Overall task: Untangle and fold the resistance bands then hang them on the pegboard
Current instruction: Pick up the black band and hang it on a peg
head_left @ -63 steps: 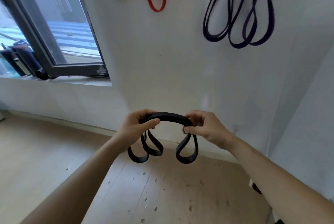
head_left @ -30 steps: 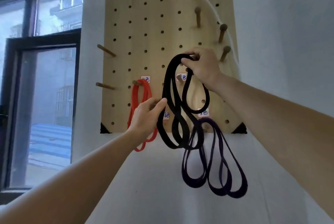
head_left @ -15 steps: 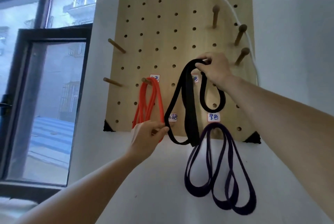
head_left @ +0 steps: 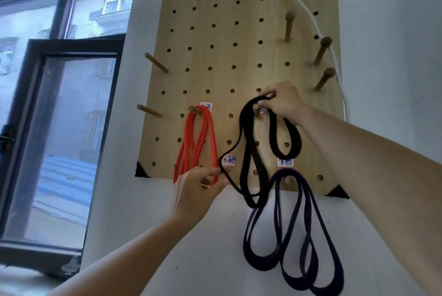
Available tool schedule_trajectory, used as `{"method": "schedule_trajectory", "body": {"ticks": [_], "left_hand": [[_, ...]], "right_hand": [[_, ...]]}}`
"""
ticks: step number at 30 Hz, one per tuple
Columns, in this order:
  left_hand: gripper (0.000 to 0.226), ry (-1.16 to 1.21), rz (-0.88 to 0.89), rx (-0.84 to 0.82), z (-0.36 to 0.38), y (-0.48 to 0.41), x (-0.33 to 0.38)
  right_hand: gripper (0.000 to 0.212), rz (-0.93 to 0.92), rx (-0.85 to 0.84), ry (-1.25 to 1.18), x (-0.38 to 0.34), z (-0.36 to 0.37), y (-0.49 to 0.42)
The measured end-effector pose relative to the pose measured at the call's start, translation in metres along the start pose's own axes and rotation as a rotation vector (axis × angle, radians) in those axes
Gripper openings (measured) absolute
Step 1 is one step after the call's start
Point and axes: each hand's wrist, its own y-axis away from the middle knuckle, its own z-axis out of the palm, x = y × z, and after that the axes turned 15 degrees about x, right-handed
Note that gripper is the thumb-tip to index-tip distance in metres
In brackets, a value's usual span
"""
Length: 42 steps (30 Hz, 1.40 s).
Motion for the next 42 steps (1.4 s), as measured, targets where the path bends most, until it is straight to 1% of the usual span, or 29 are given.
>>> {"method": "schedule_trajectory", "body": {"ticks": [2,5,7,10,13,15,17,19,22,26,28,30,33,37,40,42], "left_hand": [[0.03,0.001,0.007,-0.022,-0.002,0.004,0.001],[0.036,0.008,0.002,-0.043,-0.003,0.008,-0.001],[0.041,0.017,-0.01,-0.066,-0.004,0.009,-0.002],[0.049,0.031,-0.017,-0.119,-0.007,0.011,-0.005],[0.052,0.009,-0.017,-0.153,-0.009,0.012,-0.004],[0.042,-0.121,0.014,-0.105,-0.009,0.01,0.004],[0.031,-0.216,0.028,-0.007,-0.004,0.003,0.016],[0.03,-0.217,0.044,0.061,0.005,-0.01,0.028],[0.045,-0.193,0.021,0.036,0.026,-0.033,0.047],[0.069,-0.194,-0.146,-0.062,0.059,-0.061,0.065],[0.073,-0.223,-0.199,-0.089,0.074,-0.072,0.067],[0.067,-0.22,-0.245,-0.101,0.087,-0.079,0.067],[0.045,-0.192,-0.299,-0.112,0.102,-0.084,0.064],[0.017,-0.187,-0.378,-0.084,0.109,-0.095,0.054],[0.008,-0.187,-0.35,-0.076,0.107,-0.104,0.053],[0.01,-0.204,-0.323,-0.03,0.106,-0.114,0.056]], "right_hand": [[0.022,0.048,0.0,0.03,0.016,0.0,0.009],[0.025,0.155,0.004,-0.04,0.028,0.006,0.026],[0.027,0.207,-0.032,-0.09,0.029,0.011,0.035],[0.03,0.16,-0.099,-0.04,0.032,0.004,0.04],[0.028,0.045,-0.15,0.206,0.039,-0.012,0.041],[0.032,0.003,-0.175,0.328,0.039,-0.018,0.044],[0.032,0.006,-0.198,0.32,0.037,-0.018,0.047],[0.031,0.018,-0.193,0.306,0.035,-0.018,0.049],[0.033,0.028,-0.153,0.307,0.032,-0.018,0.051],[0.027,0.004,-0.117,0.317,0.034,-0.02,0.055],[0.021,0.002,-0.105,0.325,0.038,-0.021,0.055],[0.018,-0.001,-0.096,0.331,0.041,-0.023,0.053],[0.015,-0.002,-0.079,0.307,0.047,-0.025,0.05],[0.012,0.009,-0.061,0.234,0.051,-0.029,0.045],[0.009,0.016,-0.056,0.216,0.051,-0.036,0.042],[0.01,0.008,-0.048,0.256,0.053,-0.041,0.041]]}}
